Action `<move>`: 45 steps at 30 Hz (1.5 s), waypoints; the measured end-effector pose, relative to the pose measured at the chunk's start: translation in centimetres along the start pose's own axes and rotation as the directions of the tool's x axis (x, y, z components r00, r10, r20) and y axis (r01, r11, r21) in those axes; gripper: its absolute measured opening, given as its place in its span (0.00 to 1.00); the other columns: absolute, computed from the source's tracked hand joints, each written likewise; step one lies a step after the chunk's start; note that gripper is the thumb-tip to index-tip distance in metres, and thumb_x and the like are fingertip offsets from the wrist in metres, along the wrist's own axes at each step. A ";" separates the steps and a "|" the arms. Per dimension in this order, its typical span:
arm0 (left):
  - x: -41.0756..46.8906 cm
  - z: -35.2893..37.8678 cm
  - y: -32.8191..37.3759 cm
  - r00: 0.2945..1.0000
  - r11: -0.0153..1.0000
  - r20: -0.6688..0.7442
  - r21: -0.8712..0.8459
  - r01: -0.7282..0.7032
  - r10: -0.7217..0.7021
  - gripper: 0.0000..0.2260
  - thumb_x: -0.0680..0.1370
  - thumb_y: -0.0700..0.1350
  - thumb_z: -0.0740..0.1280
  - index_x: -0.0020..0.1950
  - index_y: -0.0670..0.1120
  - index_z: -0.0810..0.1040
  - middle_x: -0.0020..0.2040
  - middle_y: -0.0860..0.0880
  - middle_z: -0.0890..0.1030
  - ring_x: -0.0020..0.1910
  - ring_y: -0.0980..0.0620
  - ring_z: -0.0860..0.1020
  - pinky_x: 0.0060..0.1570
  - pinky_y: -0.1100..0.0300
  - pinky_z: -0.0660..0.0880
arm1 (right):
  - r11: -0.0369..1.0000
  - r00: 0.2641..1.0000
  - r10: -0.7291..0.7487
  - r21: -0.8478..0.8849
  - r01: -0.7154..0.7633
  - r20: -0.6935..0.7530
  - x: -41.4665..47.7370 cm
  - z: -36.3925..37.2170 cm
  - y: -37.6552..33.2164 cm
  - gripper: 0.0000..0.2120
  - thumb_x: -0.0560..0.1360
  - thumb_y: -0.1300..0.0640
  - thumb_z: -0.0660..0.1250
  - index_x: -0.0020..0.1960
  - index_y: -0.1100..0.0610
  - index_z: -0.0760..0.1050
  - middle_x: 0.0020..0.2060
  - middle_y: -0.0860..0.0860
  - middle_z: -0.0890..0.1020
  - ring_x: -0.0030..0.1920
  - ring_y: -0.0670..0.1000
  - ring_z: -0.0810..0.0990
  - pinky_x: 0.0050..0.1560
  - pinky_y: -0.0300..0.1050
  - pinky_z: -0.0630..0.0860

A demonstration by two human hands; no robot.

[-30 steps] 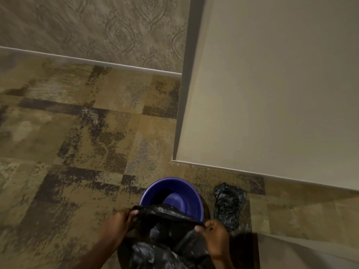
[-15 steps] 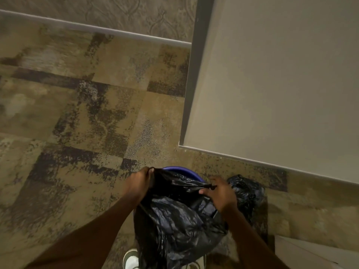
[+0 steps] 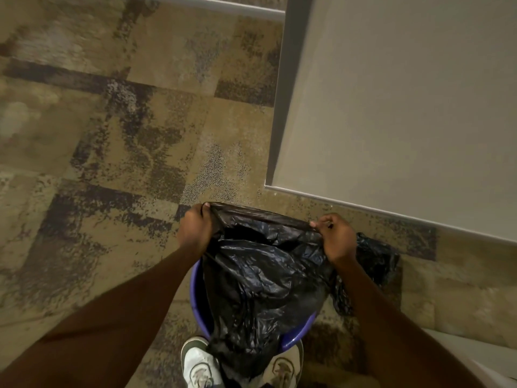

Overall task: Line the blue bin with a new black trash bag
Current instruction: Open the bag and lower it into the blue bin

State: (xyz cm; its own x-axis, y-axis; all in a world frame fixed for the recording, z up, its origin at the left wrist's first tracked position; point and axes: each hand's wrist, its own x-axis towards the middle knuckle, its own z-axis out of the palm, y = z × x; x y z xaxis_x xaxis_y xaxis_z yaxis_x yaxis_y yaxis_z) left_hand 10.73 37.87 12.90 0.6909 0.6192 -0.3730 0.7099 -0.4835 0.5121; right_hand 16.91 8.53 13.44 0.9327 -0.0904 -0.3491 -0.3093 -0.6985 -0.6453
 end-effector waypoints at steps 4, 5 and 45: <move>1.4 -0.2 -0.5 0.999 0.999 -0.039 -0.038 0.032 -0.034 0.19 0.81 0.51 0.55 0.44 0.38 0.76 0.41 0.37 0.80 0.41 0.38 0.78 0.38 0.52 0.70 | 0.996 0.999 -0.042 -0.076 0.043 0.023 0.7 -0.5 1.1 0.20 0.65 0.46 0.76 0.53 0.56 0.80 0.45 0.50 0.81 0.46 0.52 0.79 0.49 0.45 0.77; 1.7 -0.1 -0.6 1.000 1.000 -0.017 -0.008 0.025 -0.025 0.19 0.81 0.51 0.55 0.43 0.38 0.76 0.40 0.36 0.80 0.40 0.38 0.78 0.37 0.52 0.70 | 0.992 0.997 -0.033 -0.116 0.041 0.068 0.8 -0.6 1.3 0.18 0.66 0.46 0.75 0.51 0.55 0.81 0.42 0.48 0.80 0.44 0.50 0.79 0.46 0.43 0.75; -15.4 -4.6 -0.7 0.968 0.878 -0.250 -0.463 -0.118 -0.002 0.05 0.79 0.48 0.60 0.43 0.53 0.71 0.38 0.53 0.75 0.38 0.62 0.75 0.41 0.65 0.72 | 0.971 0.908 0.166 0.222 -0.083 -0.385 -19.6 -2.5 -2.5 0.28 0.75 0.43 0.59 0.45 0.70 0.77 0.35 0.59 0.77 0.37 0.49 0.74 0.39 0.35 0.68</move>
State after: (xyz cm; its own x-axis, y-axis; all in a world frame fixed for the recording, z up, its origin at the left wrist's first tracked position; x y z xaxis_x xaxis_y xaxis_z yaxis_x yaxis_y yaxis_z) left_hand -1.02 31.52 21.82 0.6335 0.7552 -0.1686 0.4786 -0.2112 0.8523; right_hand -0.12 10.26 23.61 0.8670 -0.4713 -0.1621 -0.4190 -0.5132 -0.7490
